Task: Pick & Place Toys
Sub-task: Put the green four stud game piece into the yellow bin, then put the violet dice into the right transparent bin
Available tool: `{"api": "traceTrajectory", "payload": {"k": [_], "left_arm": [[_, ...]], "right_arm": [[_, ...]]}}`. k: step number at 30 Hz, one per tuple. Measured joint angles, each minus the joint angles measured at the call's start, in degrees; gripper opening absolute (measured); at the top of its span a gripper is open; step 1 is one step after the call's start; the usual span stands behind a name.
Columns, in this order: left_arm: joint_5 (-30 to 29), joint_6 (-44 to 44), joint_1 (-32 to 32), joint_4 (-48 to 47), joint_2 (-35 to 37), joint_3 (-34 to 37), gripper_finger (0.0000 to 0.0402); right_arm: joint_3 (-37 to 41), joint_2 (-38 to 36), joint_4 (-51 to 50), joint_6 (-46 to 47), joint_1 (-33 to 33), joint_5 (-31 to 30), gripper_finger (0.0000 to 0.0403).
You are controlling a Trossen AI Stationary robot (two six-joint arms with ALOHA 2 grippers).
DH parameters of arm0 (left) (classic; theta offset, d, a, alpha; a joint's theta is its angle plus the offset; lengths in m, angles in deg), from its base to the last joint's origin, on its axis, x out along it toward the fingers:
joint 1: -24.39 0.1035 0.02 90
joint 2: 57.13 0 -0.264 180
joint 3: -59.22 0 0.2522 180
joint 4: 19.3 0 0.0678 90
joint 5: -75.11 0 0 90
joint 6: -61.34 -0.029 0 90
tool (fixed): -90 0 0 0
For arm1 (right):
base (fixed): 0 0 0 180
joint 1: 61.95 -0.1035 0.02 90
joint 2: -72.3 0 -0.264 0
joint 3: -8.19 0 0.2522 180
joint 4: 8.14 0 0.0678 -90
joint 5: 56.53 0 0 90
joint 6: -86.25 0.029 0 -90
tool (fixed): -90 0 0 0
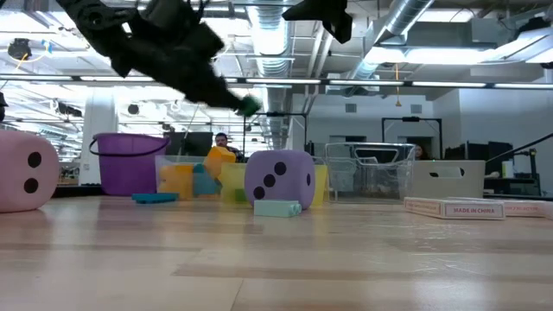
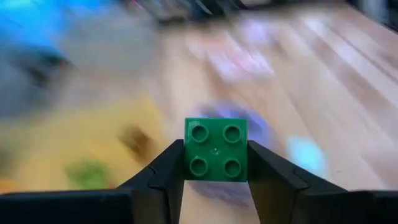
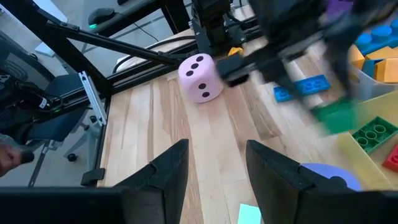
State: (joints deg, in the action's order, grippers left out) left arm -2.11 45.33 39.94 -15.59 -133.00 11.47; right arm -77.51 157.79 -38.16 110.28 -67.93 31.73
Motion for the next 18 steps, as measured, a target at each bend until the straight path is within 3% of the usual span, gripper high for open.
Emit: {"api": "traceTrajectory", "payload": {"k": [3, 5, 12, 18], "left_arm": [[-10.3, 0.3, 0.3, 9.6, -0.3, 0.0, 0.0133], [-14.0, 0.6, 1.6, 13.9, -1.9, -0.3, 0.0136], [-13.3, 5.8, 6.1, 10.5, -10.2, -6.8, 0.0187], [-13.3, 11.7, 7.1, 10.4, -10.0, -9.3, 0.0256]], "right_arm": [[0.0, 0.0, 0.0, -0.1, 0.0, -0.8, 0.0154], [0.0, 0.0, 0.0, -0.5, 0.0, -1.7, 0.0154], [0.0, 0.0, 0.0, -0.6, 0.1, -2.4, 0.0154], [0.0, 0.0, 0.0, -0.6, -0.1, -2.4, 0.0154]]}}
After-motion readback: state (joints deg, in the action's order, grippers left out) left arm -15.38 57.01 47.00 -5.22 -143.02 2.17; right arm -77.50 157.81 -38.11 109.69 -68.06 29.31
